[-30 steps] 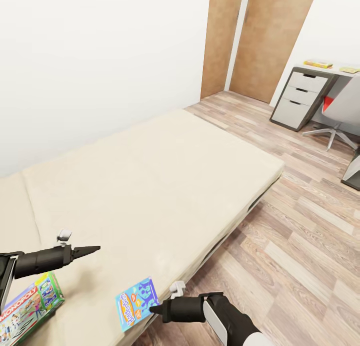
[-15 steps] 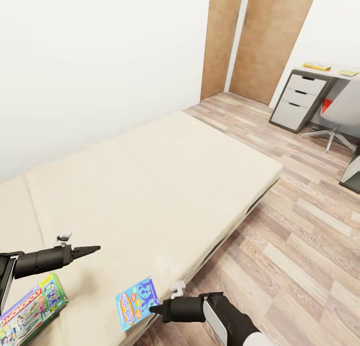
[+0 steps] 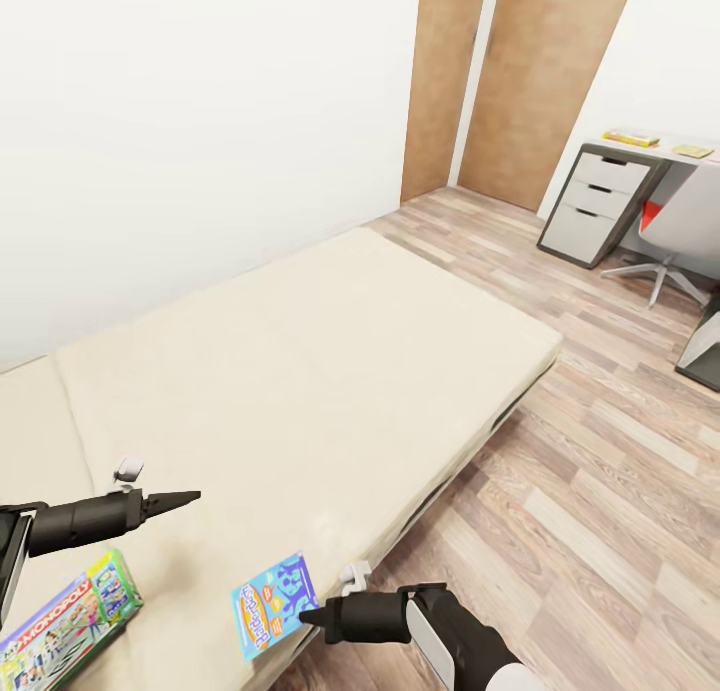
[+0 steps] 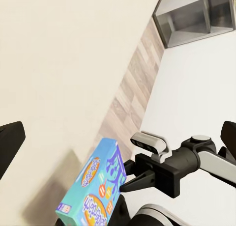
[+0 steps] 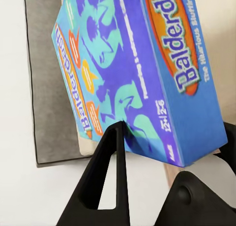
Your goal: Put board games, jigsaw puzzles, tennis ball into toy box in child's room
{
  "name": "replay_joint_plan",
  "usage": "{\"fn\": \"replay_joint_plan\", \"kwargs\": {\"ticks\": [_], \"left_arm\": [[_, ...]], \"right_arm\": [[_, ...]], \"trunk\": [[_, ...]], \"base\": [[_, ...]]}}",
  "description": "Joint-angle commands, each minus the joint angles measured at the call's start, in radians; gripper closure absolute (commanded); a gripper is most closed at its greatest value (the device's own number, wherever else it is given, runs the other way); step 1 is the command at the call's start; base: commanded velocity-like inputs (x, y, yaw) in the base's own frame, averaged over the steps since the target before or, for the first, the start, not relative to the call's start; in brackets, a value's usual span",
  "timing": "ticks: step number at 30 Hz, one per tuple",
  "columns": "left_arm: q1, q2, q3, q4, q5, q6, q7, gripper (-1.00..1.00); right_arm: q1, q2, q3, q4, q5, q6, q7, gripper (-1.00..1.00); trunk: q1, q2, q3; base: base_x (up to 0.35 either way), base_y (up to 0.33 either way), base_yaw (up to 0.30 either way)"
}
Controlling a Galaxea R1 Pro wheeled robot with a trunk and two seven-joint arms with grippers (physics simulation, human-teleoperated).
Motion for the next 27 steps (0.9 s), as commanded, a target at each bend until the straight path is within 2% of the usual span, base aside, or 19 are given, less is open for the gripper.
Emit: {"fn": "replay_joint_plan", "kwargs": {"ticks": [1,5,9,20,27], "left_arm": [[-0.001,0.0,0.001,-0.001,-0.011,0.01,-0.009,-1.0],[-0.001,0.001,0.002,-0.001,-0.012,0.009,-0.009,-1.0],[-0.001,0.001,0.003,-0.001,-0.012,0.009,-0.009,-1.0],[-0.003,0.001,0.003,-0.001,-0.015,0.009,-0.009,-1.0],[-0.004,0.008,0.008,-0.001,-0.016,0.009,-0.009,-1.0]], "right_arm": [[-0.001,0.0,0.001,0.0,-0.006,0.01,-0.004,1.0],[-0.002,0.0,0.003,-0.021,-0.001,0.011,-0.004,1.0],[-0.002,-0.001,0.006,-0.124,0.009,0.029,-0.003,1.0],[-0.014,-0.101,0.001,-0.322,0.012,0.063,-0.007,1.0],[-0.039,-0.13,0.001,-0.341,0.012,0.055,-0.005,1.0]], "trunk": [[-0.004,0.007,0.003],[-0.019,0.035,0.015],[-0.035,0.063,0.028],[-0.077,0.14,0.062],[-0.104,0.189,0.084]], "base": [[0.0,0.0,0.0],[0.0,0.0,0.0],[0.0,0.0,0.0],[0.0,0.0,0.0],[0.0,0.0,0.0]]}}
